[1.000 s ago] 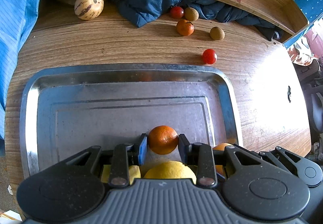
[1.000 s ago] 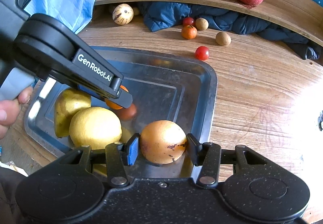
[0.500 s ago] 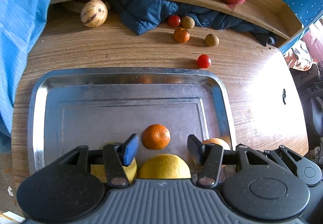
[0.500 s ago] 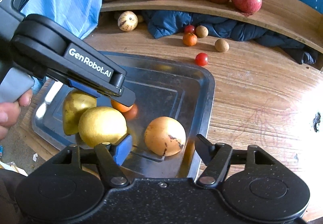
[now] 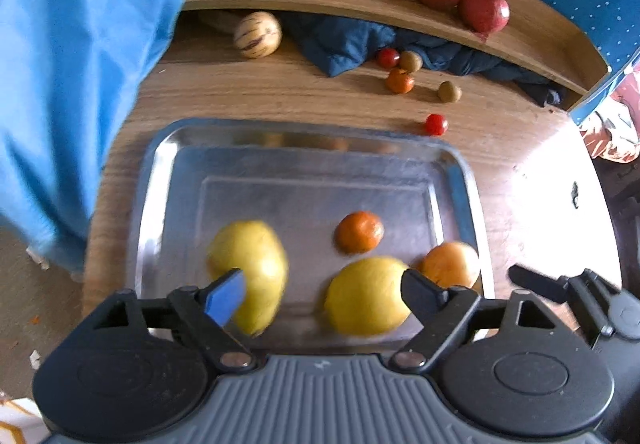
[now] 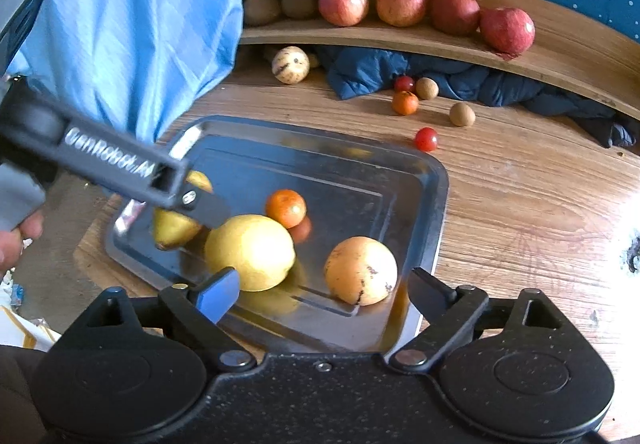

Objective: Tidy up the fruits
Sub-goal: 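Lift both tools away from the tray, then reach the left tool to the tangerine while the right tool reaches a red cherry tomato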

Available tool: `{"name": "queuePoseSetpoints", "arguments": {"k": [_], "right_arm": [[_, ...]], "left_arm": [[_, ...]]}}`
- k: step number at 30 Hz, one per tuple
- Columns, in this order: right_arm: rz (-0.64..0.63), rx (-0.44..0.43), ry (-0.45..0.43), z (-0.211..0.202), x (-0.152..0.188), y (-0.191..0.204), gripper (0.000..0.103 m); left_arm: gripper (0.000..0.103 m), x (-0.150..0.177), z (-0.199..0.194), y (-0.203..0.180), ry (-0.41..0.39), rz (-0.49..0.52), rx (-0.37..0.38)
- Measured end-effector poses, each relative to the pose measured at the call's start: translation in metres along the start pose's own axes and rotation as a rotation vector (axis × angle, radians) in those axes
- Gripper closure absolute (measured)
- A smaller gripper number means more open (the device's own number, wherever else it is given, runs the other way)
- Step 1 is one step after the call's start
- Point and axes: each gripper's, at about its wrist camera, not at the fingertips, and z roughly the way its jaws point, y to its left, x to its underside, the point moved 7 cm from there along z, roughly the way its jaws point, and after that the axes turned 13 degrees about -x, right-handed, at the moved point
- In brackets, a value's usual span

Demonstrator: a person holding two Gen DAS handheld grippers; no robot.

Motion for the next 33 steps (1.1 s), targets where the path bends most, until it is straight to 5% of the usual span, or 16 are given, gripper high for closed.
{"name": "queuePoseSetpoints", "arguments": {"k": [10, 17, 33], "right_arm": [[-0.015, -0.073, 0.013, -0.001, 0.006, 0.019, 0.002], [0.019, -0.05, 0.049, 0.004, 0.017, 0.016, 0.001], [0.098, 0.063, 0.038, 0.007, 0.0, -0.024, 0.001]], "left_arm": [[0.005, 0.044, 0.0, 0.047, 0.095, -0.037, -0.12], [0.002, 0.059, 0.009, 0.064, 0.158, -0.069, -0.2], [0.001, 0.029, 0.014, 0.066, 0.148, -0.079, -0.261]]}}
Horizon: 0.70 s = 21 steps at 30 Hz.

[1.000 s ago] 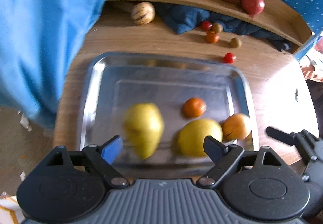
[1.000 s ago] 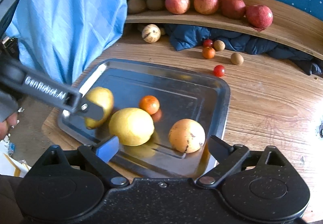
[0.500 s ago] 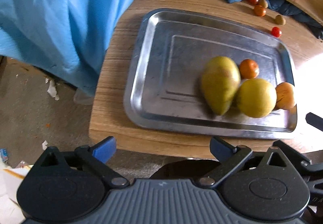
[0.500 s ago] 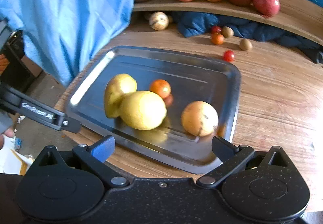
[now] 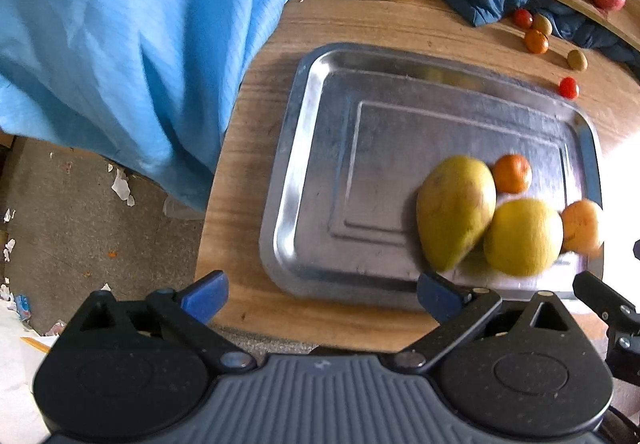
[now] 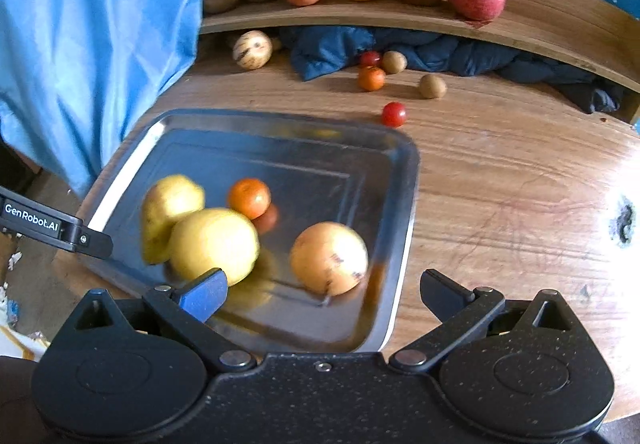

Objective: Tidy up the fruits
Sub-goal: 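Reach the left tool to the tangerine while the right tool reaches a red cherry tomato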

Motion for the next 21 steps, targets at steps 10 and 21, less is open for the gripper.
{"name": "queuePoseSetpoints", "arguments": {"k": [10, 21], "right_arm": [[0.055, 0.039, -0.044, 0.005, -0.028, -0.031, 0.001], [0.089, 0.059, -0.076, 0.021, -0.06, -0.055, 0.001]], "left_arm": [[0.001, -0.057, 0.006, -0.014, -0.039, 0.014, -0.011], [0.001, -0.121, 0.012, -0.047, -0.085, 0.078, -0.003]]}}
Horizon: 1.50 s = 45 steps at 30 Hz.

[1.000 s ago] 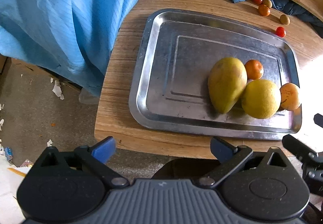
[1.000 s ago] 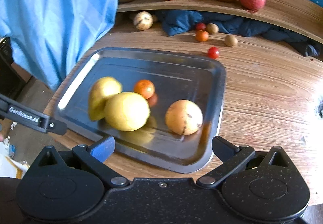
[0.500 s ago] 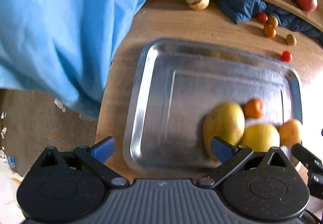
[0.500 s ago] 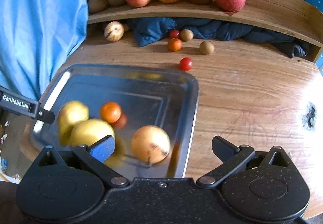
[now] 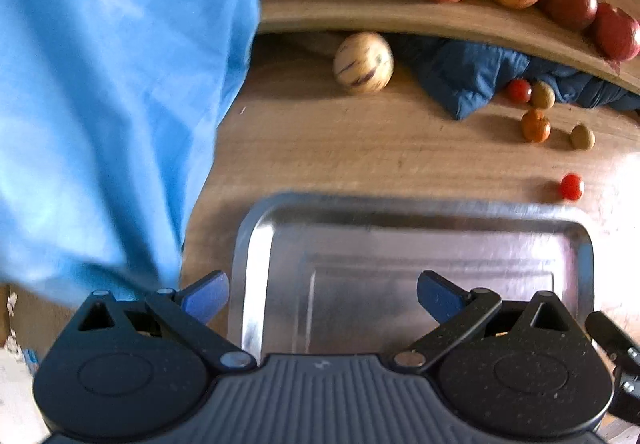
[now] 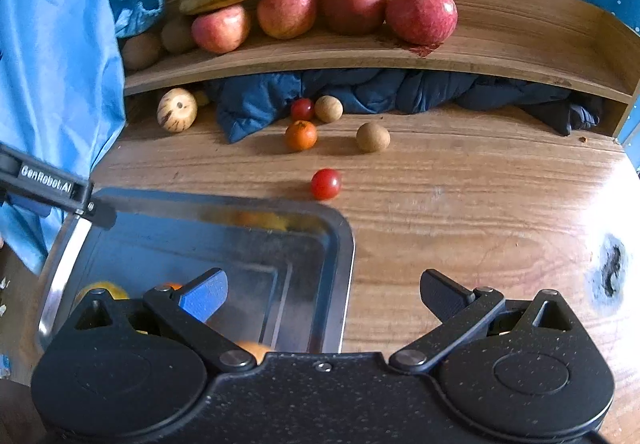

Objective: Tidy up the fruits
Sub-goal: 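Reach the left tool to the tangerine while the right tool reaches a red cherry tomato, then close the left tool on the tangerine while the right tool grasps the cherry tomato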

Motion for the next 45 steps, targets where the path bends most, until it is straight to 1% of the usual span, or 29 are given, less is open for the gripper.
{"name": "queuePoseSetpoints", "arguments": {"k": [6, 12, 20, 26, 33, 35, 38, 40, 41, 44, 45], "right_arm": [[0.011, -0.006, 0.005, 0.013, -0.011, -0.004, 0.001], [0.033, -0.013, -0.036, 0.019, -0.023, -0.006, 0.001], [0.051, -0.001, -0.038, 0.032, -0.03, -0.009, 0.001], [0.078, 0.015, -0.042, 0.041, -0.034, -0.014, 0.002], [0.103, 0.031, -0.053, 0.051, -0.04, -0.018, 0.014], [0.106, 0.028, -0.052, 0.054, -0.042, -0.018, 0.014], [0.11, 0.028, -0.051, 0.058, -0.045, -0.019, 0.016], [0.113, 0.022, -0.05, 0.06, -0.047, -0.019, 0.02], [0.114, 0.02, -0.049, 0.062, -0.047, -0.019, 0.022], [0.115, 0.021, -0.048, 0.065, -0.049, -0.02, 0.031], [0.115, 0.022, -0.048, 0.066, -0.049, -0.02, 0.035]], "left_arm": [[0.001, -0.033, 0.001, -0.023, -0.036, 0.04, 0.043], [0.001, -0.058, 0.007, -0.059, -0.05, 0.097, 0.13], [0.001, -0.08, 0.015, -0.104, -0.048, 0.156, 0.22], [0.001, -0.087, 0.017, -0.133, -0.051, 0.2, 0.288], [0.001, -0.096, 0.021, -0.154, -0.07, 0.227, 0.327], [0.002, -0.097, 0.022, -0.158, -0.076, 0.236, 0.342], [0.007, -0.098, 0.023, -0.164, -0.083, 0.257, 0.36], [0.012, -0.098, 0.025, -0.166, -0.086, 0.265, 0.369], [0.012, -0.097, 0.026, -0.168, -0.086, 0.267, 0.373], [0.02, -0.1, 0.025, -0.172, -0.087, 0.274, 0.385], [0.023, -0.099, 0.025, -0.175, -0.086, 0.278, 0.389]]}}
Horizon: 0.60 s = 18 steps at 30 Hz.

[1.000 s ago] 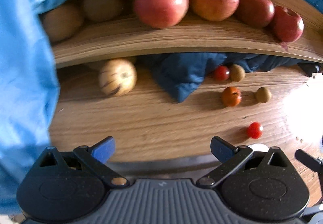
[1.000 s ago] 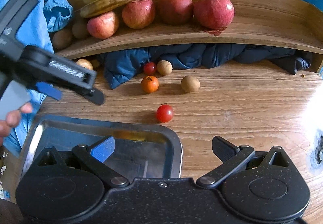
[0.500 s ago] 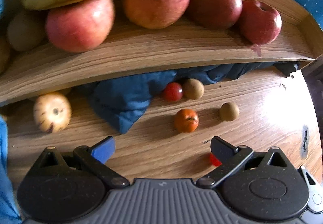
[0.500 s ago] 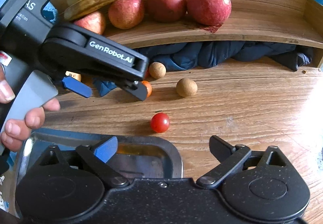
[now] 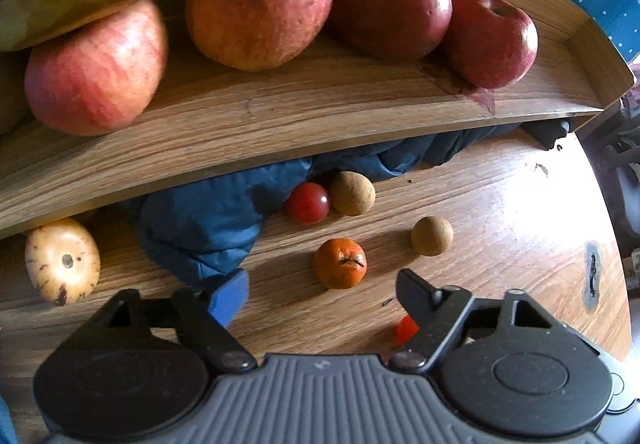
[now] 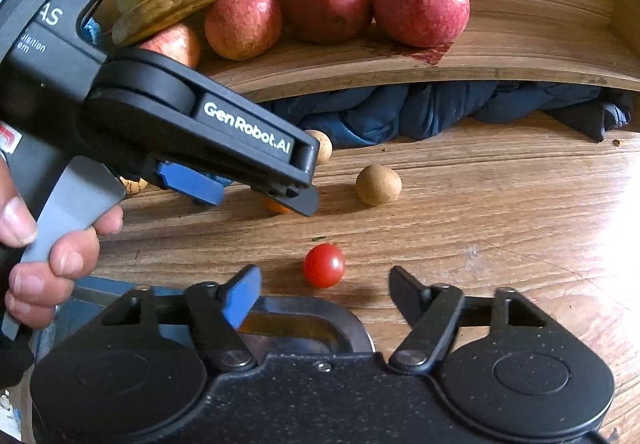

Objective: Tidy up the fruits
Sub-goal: 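Close the left tool on the tangerine while the right tool grasps the cherry tomato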

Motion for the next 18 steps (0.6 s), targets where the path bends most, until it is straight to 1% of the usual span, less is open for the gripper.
{"name": "queuePoseSetpoints", "arguments": {"k": [1, 2, 4, 6, 7, 9, 12, 18], "right_arm": [[-0.001, 0.002, 0.0, 0.0007, -0.0004, -0.0002, 0.039], [-0.001, 0.002, 0.002, 0.0016, -0.0004, -0.0007, 0.041], [0.0, 0.004, 0.004, 0.003, -0.0008, -0.0016, 0.046], [-0.001, 0.005, 0.005, 0.0038, -0.0013, -0.0017, 0.05], [-0.002, 0.005, 0.004, 0.004, -0.0014, -0.0018, 0.052], [-0.004, 0.003, 0.008, 0.0041, -0.001, -0.0012, 0.053], [-0.011, -0.004, 0.011, 0.0057, -0.0013, -0.0001, 0.054], [-0.021, -0.006, 0.011, 0.0074, -0.0014, 0.0007, 0.061]], "left_arm": [[0.026, -0.0002, 0.0011, -0.0016, 0.0, 0.002, 0.004], [0.027, -0.0004, 0.0027, -0.0029, -0.001, 0.003, 0.007], [0.035, -0.001, 0.0042, -0.005, -0.002, 0.004, 0.014], [0.04, 0.0006, 0.0018, -0.0063, -0.007, 0.005, 0.018], [0.045, 0.0001, 0.0014, -0.0074, -0.01, 0.005, 0.022], [0.049, -0.0017, 0.0028, -0.0086, -0.012, 0.004, 0.032], [0.054, -0.0033, 0.003, -0.0095, -0.013, 0.005, 0.039], [0.061, -0.0036, 0.0027, -0.0097, -0.016, -0.001, 0.046]]}}
